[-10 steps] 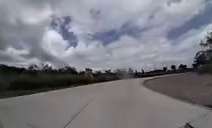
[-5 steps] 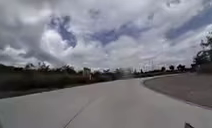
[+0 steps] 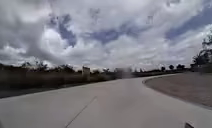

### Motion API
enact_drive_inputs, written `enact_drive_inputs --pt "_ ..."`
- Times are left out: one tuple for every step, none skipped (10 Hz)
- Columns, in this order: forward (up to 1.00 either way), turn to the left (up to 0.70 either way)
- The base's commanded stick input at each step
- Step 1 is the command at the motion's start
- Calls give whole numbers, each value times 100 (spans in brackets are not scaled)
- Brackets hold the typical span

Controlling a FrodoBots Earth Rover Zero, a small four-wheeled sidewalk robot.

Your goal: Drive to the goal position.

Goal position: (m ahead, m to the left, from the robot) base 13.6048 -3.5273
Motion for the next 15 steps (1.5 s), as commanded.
enact_drive_inputs --pt "69 1" --pt "69 1" --pt "69 1" --pt "69 0" --pt "69 -6" --pt "69 -11" --pt "69 -11" --pt "69 -11" --pt "69 -11" --pt "69 -11" --pt "69 -11" --pt "69 -11" --pt "69 -10" --pt "69 -5" --pt "69 1"
